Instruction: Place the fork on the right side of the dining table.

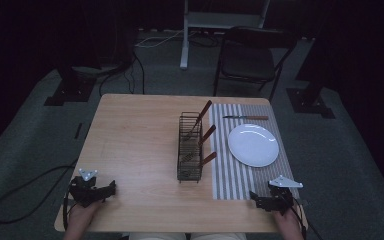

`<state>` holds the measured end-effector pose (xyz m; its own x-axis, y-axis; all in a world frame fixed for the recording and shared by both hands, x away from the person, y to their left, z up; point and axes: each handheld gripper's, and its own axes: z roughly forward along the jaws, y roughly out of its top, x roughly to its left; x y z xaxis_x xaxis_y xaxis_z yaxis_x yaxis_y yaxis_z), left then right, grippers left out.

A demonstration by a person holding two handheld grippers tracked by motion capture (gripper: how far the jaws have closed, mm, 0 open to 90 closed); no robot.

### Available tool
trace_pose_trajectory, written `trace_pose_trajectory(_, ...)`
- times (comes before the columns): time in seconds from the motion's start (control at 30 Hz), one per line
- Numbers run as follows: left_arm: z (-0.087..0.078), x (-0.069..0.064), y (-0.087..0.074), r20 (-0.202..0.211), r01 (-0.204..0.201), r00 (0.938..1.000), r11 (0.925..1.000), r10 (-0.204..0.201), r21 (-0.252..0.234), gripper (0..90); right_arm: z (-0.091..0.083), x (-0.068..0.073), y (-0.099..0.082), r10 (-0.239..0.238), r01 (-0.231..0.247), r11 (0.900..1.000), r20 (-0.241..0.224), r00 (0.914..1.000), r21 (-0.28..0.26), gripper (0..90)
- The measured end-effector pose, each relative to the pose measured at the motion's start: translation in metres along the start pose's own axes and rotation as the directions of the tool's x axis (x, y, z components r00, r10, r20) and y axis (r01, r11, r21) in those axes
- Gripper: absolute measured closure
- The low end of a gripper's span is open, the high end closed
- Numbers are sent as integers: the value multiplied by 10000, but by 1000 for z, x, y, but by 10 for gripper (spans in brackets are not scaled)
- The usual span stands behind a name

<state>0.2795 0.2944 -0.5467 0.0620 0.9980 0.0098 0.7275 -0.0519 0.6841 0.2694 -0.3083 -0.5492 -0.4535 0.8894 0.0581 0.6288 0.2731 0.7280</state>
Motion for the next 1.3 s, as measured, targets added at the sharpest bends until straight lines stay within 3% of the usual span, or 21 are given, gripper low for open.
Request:
trace_pose_trajectory(0.07,0,0,0,-65,67,10000,10000,-67,16,4,2,5,0,-389,385,9992,342,9987,135,113)
trace_pose_trajectory(0.87,0,1,0,-65,59,10000,10000,-59,11,3,2,7,11,-345,301,9941,407,9986,1042,127)
trace_pose_trajectory(1.03,0,1,0,-66,59,10000,10000,-58,10,3,1,11,13,-540,500,9925,336,9980,1118,141)
trace_pose_trajectory(1.3,0,1,0,-66,61,10000,10000,-61,10,3,-3,16,26,-547,563,9941,-193,9983,922,149)
